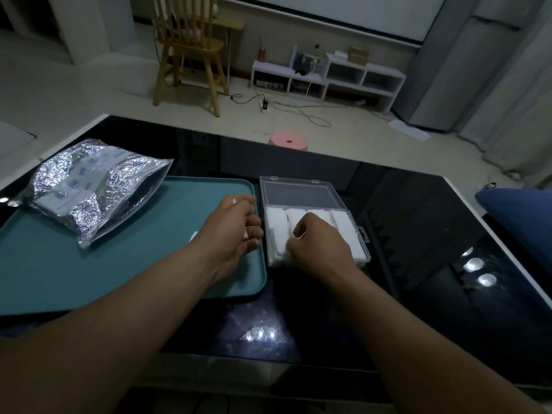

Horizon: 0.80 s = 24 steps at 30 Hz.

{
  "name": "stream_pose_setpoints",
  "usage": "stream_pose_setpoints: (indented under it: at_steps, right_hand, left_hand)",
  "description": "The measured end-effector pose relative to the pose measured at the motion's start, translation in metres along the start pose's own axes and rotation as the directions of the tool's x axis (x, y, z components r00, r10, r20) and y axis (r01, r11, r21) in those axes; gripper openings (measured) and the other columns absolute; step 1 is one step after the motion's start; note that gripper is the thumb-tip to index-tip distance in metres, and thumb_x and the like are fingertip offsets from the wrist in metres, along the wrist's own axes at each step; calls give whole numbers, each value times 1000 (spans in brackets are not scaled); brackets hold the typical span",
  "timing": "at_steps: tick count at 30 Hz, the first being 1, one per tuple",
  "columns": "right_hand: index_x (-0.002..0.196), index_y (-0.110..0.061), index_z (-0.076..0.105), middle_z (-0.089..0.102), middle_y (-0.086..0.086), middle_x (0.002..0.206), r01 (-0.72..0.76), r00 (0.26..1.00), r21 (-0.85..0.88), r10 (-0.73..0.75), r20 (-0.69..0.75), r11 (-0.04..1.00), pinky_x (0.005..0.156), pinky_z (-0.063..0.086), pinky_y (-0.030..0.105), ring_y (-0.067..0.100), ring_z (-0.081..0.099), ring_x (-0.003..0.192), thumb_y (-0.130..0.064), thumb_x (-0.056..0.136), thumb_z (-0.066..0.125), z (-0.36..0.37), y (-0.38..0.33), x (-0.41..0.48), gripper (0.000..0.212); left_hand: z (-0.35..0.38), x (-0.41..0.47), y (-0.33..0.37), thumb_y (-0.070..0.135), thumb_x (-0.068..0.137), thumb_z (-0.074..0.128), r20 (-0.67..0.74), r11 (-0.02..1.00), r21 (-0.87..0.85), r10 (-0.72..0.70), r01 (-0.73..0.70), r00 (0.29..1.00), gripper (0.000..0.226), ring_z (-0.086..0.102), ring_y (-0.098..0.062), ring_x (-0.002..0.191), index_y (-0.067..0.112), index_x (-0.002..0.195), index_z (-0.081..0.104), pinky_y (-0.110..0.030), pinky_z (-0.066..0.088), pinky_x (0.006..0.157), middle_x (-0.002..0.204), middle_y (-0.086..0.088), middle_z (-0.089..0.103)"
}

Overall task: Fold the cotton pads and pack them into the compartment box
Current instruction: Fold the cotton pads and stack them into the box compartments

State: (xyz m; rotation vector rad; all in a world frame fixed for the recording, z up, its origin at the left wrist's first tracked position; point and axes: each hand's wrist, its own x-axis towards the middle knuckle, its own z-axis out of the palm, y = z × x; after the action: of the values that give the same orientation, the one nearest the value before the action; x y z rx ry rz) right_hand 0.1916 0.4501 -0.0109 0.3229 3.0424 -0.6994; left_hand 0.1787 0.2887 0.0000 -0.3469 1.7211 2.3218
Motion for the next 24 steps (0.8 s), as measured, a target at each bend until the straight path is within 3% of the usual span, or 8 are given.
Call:
stream_pose_setpoints:
  at_steps: [4,6,9,12,17,20,22,24]
  right_hand:
    - [96,-25,53,63,-4,95,81,992,-41,-85,-98,996,70,41,35,22,59,89,-28,91,62,0,-3,-5,12]
    - [95,-26,55,63,-8,90,149,984,97,-137,-117,984,66,40,32,15,60,84,-37,96,64,-5,-10,-10,14]
    - [94,-24,62,65,-7,84,175,980,426,-200,14,888,63,41,27,6,59,74,-46,102,60,-9,-22,-24,24]
    - [93,-25,62,65,-7,84,224,971,369,-238,-6,902,70,50,32,9,60,77,-41,99,63,-2,-22,-31,17]
    - [90,-23,68,72,-5,84,133,990,464,-143,-15,876,80,60,46,12,70,81,-31,98,65,5,-12,-29,11]
    - [89,-23,68,71,-6,83,144,988,467,-156,-12,872,70,55,25,4,67,77,-25,99,66,-2,-12,-23,10]
    - [93,-22,67,70,-6,87,153,988,485,-129,-82,861,70,51,22,5,66,79,-21,99,67,-15,-10,-10,6]
    - [100,-20,64,68,-1,93,124,973,578,15,-229,807,78,55,33,16,67,87,-15,97,69,-37,1,8,7]
  left_hand:
    - [2,-1,-1,24,105,46,37,999,-30,-19,20,999,21,43,-14,56,17,119,59,-28,36,56,66,-1,46]
    - [4,-4,1,29,104,45,98,994,-95,-51,60,994,28,55,-18,63,13,118,63,-31,44,59,72,-6,63]
    - [5,-3,-2,14,98,43,107,994,-94,-41,51,993,34,67,-23,86,11,122,66,-35,56,70,106,-15,71]
    - [8,0,-12,-5,89,39,94,998,68,8,-15,996,45,67,-27,95,15,117,68,-38,58,77,115,-17,70]
    - [0,-1,-20,-9,93,43,94,950,287,99,-122,991,48,71,-27,92,23,120,66,-42,64,76,118,-13,68]
    - [0,-5,-17,-8,97,41,133,911,367,150,-189,980,47,74,-28,75,20,130,59,-36,62,61,109,-14,69]
    - [3,-8,-11,-8,98,39,138,906,353,199,-236,970,43,70,-25,65,16,131,54,-32,59,56,98,-17,71]
    - [2,-7,-3,-7,97,39,97,900,348,243,-262,965,41,67,-22,65,17,128,52,-29,56,54,96,-17,71]
